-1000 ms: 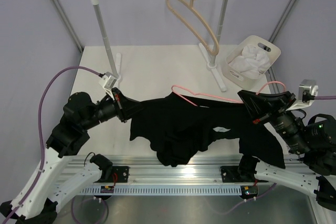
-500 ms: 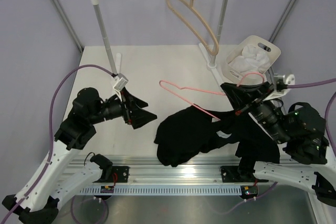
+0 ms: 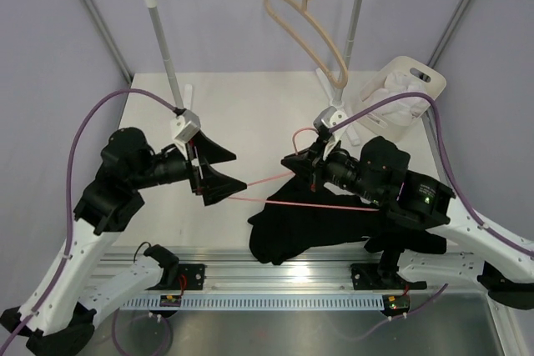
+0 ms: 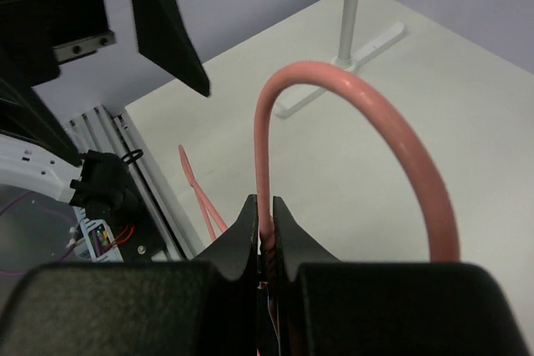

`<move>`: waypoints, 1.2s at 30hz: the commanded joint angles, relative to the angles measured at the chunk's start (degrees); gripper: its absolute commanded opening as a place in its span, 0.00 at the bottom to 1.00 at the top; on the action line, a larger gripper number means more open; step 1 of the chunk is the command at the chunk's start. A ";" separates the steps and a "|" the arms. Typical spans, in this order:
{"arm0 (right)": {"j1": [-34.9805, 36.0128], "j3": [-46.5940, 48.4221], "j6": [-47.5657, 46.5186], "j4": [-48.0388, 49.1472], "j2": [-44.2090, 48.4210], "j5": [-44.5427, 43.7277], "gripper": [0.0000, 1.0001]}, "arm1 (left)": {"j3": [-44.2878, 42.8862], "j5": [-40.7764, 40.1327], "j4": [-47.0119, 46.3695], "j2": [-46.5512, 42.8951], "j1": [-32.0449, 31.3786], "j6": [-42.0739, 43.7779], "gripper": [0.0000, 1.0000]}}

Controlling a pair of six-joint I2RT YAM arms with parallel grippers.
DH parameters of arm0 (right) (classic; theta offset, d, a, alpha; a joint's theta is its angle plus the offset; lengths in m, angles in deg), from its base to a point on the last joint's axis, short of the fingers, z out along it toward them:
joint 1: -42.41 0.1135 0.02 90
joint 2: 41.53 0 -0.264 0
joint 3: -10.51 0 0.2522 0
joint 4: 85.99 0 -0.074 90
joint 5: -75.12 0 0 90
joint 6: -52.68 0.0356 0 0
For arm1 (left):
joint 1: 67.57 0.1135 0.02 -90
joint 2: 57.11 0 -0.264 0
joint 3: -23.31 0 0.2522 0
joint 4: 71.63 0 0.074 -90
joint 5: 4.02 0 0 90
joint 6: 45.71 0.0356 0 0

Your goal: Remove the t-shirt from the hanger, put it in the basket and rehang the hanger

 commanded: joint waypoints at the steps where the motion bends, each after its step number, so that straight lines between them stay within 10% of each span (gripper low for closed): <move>1: -0.01 4.38 -0.05 2.22 -1.72 5.29 0.00 | -0.60 7.27 0.05 3.02 0.22 4.65 0.96; 17: -1.68 8.51 1.79 7.58 -9.81 10.56 0.00 | 0.72 9.57 1.37 9.09 -1.79 11.33 0.79; 20: -2.03 8.78 2.67 8.54 -10.95 12.23 0.00 | -0.52 10.35 1.37 11.11 -2.94 11.42 0.63; 24: -2.12 8.78 3.20 8.37 -11.66 12.24 0.00 | -1.31 8.35 1.37 11.12 -4.17 10.81 0.00; 32: -3.00 7.46 3.73 8.19 -11.39 11.88 0.00 | 0.80 3.33 -4.07 6.91 -4.17 6.15 0.00; 33: -3.00 7.37 4.08 8.54 -11.39 12.06 0.00 | 0.63 3.33 -4.69 6.81 -4.17 5.89 0.10; 35: -2.99 7.11 4.60 8.98 -11.22 12.85 0.00 | 0.45 2.63 -5.39 6.99 -4.17 4.22 0.82; 36: -3.00 6.94 5.13 9.68 -11.13 13.11 0.00 | 0.36 3.24 -6.53 7.16 -4.17 3.35 0.87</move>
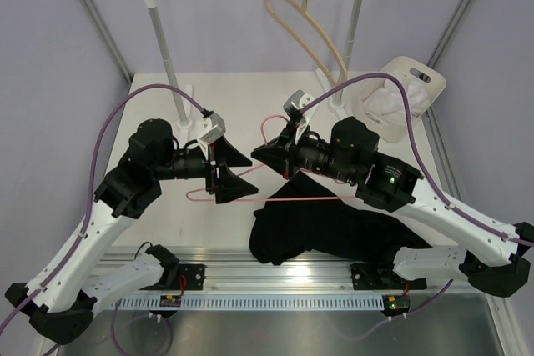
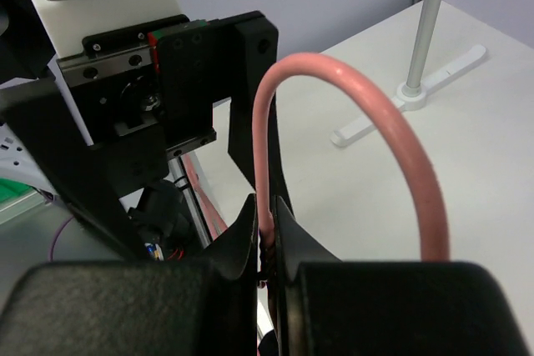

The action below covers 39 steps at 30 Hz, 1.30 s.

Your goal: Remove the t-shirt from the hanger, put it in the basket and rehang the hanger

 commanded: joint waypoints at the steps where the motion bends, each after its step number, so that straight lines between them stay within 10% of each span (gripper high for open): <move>1: -0.37 0.62 1.24 2.04 0.78 1.49 0.00 | -0.51 0.50 -6.67 -0.47 -0.02 -4.01 0.88; 11: -0.29 -0.61 3.09 5.64 0.35 3.60 0.00 | -1.92 2.89 -10.54 2.43 -0.20 -7.52 0.70; 14: -0.37 -0.88 3.53 6.61 -0.01 4.03 0.00 | -2.09 2.72 -11.07 3.58 -1.07 -7.88 0.39; 15: -0.29 -0.97 3.44 6.61 -0.10 4.04 0.00 | -2.18 1.76 -11.15 3.93 -1.25 -8.22 0.03; 16: -0.37 -1.23 3.53 6.61 -0.18 3.95 0.00 | -2.10 0.71 -11.07 4.02 -1.16 -8.49 0.00; 19: -0.37 -1.23 3.44 6.18 0.08 2.81 0.08 | -1.57 -2.54 -10.98 3.93 -1.16 -9.02 0.00; 20: -0.29 -1.23 3.36 5.48 0.25 1.85 0.28 | -1.31 -3.08 -10.98 3.84 -1.16 -9.19 0.00; 28: -0.37 -3.07 3.62 2.92 4.03 -4.48 0.79 | 0.19 -11.51 -11.07 0.51 -1.16 -11.48 0.00; 39: -0.37 -9.92 6.61 -3.84 12.37 -23.72 0.99 | -0.95 -23.11 -3.69 -3.01 -1.16 -11.74 0.00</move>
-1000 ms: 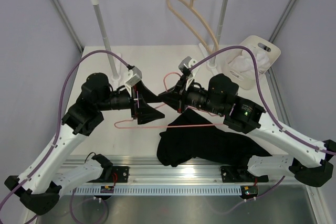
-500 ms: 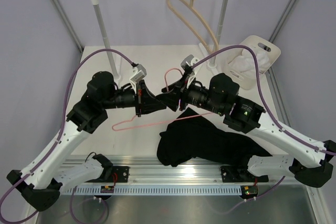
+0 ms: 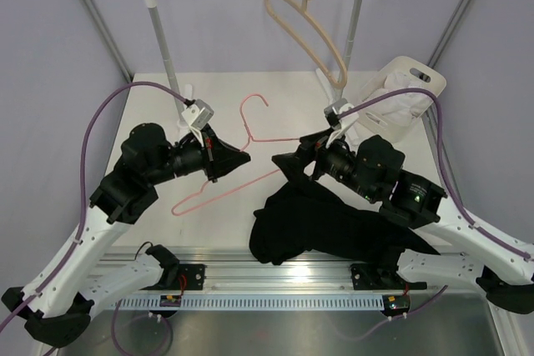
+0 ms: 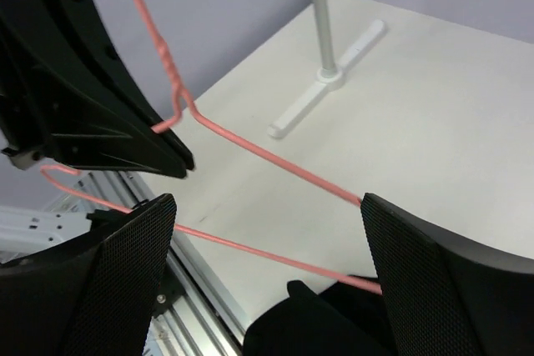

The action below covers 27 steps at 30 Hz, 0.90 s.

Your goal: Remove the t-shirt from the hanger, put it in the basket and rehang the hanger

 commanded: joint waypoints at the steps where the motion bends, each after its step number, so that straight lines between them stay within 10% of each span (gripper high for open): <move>1: 0.35 -3.45 1.56 -3.28 5.31 -10.27 0.99 | -1.74 -6.88 2.47 -1.15 0.13 -0.57 0.00; 14: 0.35 -26.66 11.31 -13.91 20.55 -8.53 1.00 | -6.66 -21.89 10.66 -0.81 0.13 -5.14 0.00; 19: 0.52 -29.14 13.68 -9.26 3.09 1.05 0.99 | -7.80 -26.66 11.01 -0.98 0.13 -6.81 0.00; 27: 1.67 -24.65 18.70 -5.33 -19.08 -8.26 1.00 | -7.19 -34.46 13.03 -1.86 0.13 -5.94 0.00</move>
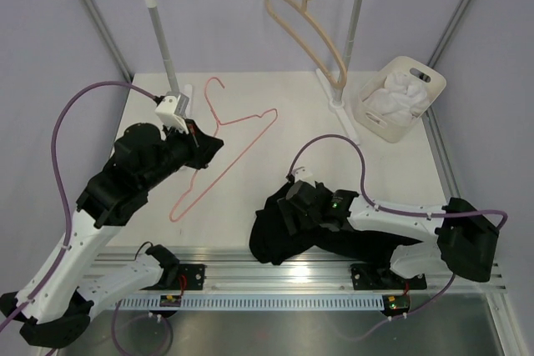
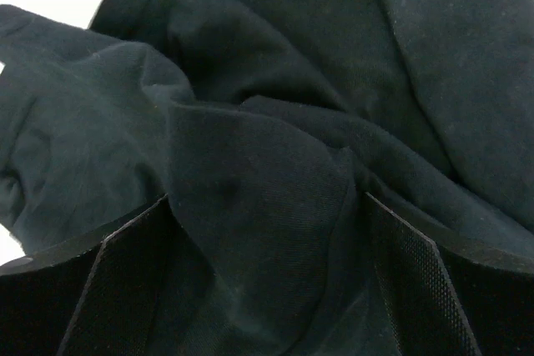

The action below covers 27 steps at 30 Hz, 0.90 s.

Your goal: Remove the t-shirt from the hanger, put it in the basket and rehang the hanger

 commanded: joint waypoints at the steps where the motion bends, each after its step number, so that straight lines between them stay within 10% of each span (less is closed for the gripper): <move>1: 0.62 2.78 3.42 6.71 -2.20 -3.23 0.99 | -1.70 -7.49 -0.02 -1.25 0.13 0.40 0.00; 2: 0.44 2.87 3.33 7.86 -3.08 -3.40 0.95 | -2.05 -8.37 0.25 -1.42 0.13 0.66 0.00; 3: 0.44 4.08 3.42 8.48 -4.48 -4.62 0.64 | -2.32 -9.68 0.77 -1.68 0.13 0.84 0.00; 7: -1.40 10.85 0.53 5.51 -4.85 -13.14 0.00 | -3.37 -12.32 1.22 -2.74 0.13 0.93 0.00; 17: -11.95 36.34 -18.99 3.04 -1.51 -20.63 0.00 | -4.25 -25.85 1.48 -3.36 0.13 1.46 0.00; 27: -11.95 11.33 -5.47 21.02 0.87 -15.63 0.00 | -2.42 -21.48 -6.15 2.97 0.12 6.28 0.00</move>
